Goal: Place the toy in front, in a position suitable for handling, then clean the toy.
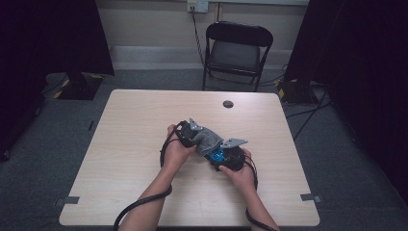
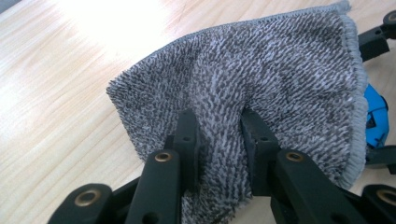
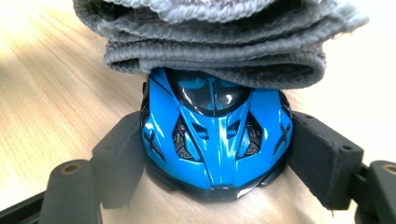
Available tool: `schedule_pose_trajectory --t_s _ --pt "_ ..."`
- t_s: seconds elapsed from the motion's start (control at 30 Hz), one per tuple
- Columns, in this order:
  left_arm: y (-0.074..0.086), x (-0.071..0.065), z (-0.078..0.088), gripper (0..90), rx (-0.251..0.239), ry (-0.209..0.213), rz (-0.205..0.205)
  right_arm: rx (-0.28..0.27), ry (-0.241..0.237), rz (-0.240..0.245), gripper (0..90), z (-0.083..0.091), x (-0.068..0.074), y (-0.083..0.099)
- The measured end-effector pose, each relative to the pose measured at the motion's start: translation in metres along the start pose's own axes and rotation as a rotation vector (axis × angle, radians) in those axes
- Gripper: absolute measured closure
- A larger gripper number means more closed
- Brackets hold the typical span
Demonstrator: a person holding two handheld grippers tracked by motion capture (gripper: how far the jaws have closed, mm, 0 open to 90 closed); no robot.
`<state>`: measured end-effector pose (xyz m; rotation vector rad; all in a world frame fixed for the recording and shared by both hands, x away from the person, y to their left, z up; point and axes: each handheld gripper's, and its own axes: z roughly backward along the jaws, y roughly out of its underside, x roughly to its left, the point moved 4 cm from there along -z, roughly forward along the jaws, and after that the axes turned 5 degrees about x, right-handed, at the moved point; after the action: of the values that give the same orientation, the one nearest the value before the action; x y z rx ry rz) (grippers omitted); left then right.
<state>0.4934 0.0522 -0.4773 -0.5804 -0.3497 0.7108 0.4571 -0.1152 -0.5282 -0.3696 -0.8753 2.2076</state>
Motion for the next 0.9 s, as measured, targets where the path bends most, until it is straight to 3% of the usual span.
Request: schedule_pose_trajectory --t_s 0.23,0.4,0.9 --pt "0.002 0.005 0.000 71.4 -0.019 0.019 0.043 0.000 0.000 0.000 23.5 0.000 0.000 0.000" --pt "0.007 0.013 0.005 71.5 -0.022 -0.001 0.089 0.000 0.000 0.000 23.5 0.000 0.000 0.000" --pt "0.013 0.023 0.010 72.0 -0.025 0.006 0.126 -0.001 0.000 0.000 23.5 0.000 0.000 0.000"
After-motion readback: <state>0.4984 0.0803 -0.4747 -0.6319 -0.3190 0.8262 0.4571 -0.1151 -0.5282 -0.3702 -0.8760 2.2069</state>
